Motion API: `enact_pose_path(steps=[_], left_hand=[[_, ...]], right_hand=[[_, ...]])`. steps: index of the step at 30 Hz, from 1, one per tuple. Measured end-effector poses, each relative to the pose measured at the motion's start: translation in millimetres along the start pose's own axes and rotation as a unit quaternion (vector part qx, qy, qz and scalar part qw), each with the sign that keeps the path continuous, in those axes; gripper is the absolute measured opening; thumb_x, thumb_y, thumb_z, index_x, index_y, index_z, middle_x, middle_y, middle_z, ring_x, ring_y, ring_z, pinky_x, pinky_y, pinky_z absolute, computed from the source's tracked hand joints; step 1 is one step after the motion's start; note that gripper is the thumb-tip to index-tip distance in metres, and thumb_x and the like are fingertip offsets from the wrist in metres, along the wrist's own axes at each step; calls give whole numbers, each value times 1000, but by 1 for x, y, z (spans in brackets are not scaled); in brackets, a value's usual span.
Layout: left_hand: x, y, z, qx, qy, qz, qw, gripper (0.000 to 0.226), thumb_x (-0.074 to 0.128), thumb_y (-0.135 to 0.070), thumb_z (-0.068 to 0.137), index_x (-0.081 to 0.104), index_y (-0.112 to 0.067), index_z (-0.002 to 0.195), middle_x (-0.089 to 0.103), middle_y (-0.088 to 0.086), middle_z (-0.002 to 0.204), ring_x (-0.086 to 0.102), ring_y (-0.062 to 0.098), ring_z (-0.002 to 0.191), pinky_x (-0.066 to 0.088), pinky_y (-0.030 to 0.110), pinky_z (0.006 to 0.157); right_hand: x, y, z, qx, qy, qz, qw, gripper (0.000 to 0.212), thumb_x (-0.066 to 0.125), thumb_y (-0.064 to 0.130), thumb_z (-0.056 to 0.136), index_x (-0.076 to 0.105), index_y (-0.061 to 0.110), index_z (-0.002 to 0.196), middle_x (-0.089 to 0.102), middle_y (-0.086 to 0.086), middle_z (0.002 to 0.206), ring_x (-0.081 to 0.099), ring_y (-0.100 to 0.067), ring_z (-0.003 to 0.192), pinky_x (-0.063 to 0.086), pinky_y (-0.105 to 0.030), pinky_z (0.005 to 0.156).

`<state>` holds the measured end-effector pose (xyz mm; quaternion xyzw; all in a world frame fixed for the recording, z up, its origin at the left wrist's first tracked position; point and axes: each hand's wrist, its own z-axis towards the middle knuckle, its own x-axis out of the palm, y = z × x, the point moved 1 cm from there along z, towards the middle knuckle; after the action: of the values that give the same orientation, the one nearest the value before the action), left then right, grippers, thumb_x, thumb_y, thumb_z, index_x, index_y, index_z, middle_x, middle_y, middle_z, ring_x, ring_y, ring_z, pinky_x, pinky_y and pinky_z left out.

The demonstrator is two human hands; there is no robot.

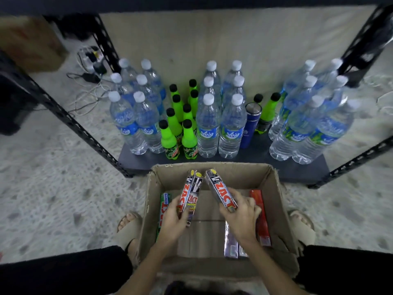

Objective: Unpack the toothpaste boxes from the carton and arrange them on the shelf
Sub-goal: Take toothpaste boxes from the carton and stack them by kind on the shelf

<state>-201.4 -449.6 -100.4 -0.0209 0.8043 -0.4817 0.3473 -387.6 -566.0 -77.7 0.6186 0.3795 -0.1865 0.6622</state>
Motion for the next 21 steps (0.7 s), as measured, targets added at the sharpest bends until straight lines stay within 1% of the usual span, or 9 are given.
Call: enact_pose_path(steps=[3,5,9,13,14,16,18,20,21], left_hand=[[-20,-30,-9,50,-42,-34,997,44,64,-18,97,53,-17,139,68,-8,121,65,4,109,52,31,100],[-32,-49,-14,82,-55,-53,994,46,65,-22,97,53,-20,142,68,-10,124,65,5,113,52,36,101],[-63,-88,-27,138,-72,-76,985,50,60,-35,99,49,-24,146,63,-14,135,59,4,125,45,35,110],[-102,-138,-48,185,-70,-85,977,38,54,-31,102,49,-37,140,56,-40,131,50,-12,127,39,14,108],[-113,-152,-53,192,-66,-90,975,36,52,-31,102,49,-39,137,56,-40,130,49,-15,126,38,13,108],[-137,-179,-61,215,-62,-93,970,36,48,-28,105,48,-34,140,56,-33,132,48,-21,122,39,11,105],[-160,-206,-69,238,-52,-106,964,34,46,-24,106,47,-32,139,55,-41,126,46,-27,117,36,-1,94],[-181,-231,-77,258,-52,-109,959,30,44,-27,106,48,-40,133,54,-52,116,46,-28,117,33,-4,91],[-192,-243,-82,272,-54,-102,955,28,43,-28,106,49,-43,130,54,-53,115,47,-26,117,34,-4,91]], right_hand=[[-31,17,4,-35,-24,-8,999,51,74,45,72,62,45,122,64,18,94,46,-11,101,20,-32,81],[-52,29,7,-66,-36,-8,997,52,68,51,71,63,47,123,64,18,93,48,-11,102,22,-32,80],[-101,60,8,-114,-57,46,991,51,79,44,74,64,47,122,64,25,101,49,-3,107,22,-28,88],[-156,95,10,-171,-87,64,979,47,75,52,71,64,50,117,65,25,95,50,3,105,25,-29,92],[-170,106,12,-186,-89,76,976,46,72,54,71,66,49,116,65,25,94,50,4,105,26,-30,93],[-202,128,14,-221,-98,79,967,44,68,54,71,67,46,114,64,28,95,50,4,106,27,-31,92],[-235,150,15,-256,-101,71,959,41,73,48,74,66,47,114,62,31,96,48,4,107,27,-32,92],[-268,171,13,-286,-105,79,949,42,79,38,76,65,49,114,60,32,95,45,7,107,27,-32,95],[-284,182,12,-299,-108,82,944,44,81,33,76,65,49,114,58,36,99,44,8,107,28,-32,95]])
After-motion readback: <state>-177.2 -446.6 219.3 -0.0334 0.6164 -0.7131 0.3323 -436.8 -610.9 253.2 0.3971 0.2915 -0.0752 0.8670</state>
